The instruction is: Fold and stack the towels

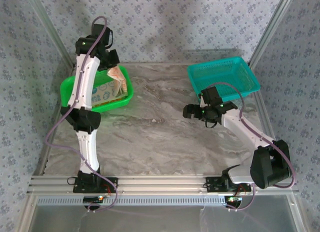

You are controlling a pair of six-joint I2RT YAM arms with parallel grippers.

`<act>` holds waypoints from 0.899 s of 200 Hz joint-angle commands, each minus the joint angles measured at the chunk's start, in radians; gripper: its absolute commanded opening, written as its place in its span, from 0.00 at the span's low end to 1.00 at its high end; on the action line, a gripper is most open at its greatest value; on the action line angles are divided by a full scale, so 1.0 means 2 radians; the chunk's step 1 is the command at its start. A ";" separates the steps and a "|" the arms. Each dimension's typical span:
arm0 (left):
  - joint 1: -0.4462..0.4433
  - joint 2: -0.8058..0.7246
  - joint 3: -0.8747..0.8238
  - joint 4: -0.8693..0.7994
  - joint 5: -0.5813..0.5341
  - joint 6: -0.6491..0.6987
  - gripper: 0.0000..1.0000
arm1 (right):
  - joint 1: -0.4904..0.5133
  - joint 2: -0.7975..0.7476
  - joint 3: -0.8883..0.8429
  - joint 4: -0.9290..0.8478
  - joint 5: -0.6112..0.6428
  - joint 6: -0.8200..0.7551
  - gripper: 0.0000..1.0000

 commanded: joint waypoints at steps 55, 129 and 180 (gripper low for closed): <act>-0.015 0.018 0.030 0.065 0.075 -0.060 0.00 | -0.017 0.004 -0.004 -0.017 -0.015 -0.012 1.00; -0.007 0.026 0.027 0.027 0.056 -0.023 0.00 | -0.020 0.005 -0.011 -0.013 -0.021 -0.013 1.00; 0.023 -0.012 -0.030 0.034 0.054 0.017 0.00 | -0.016 0.017 -0.003 0.000 -0.015 -0.007 1.00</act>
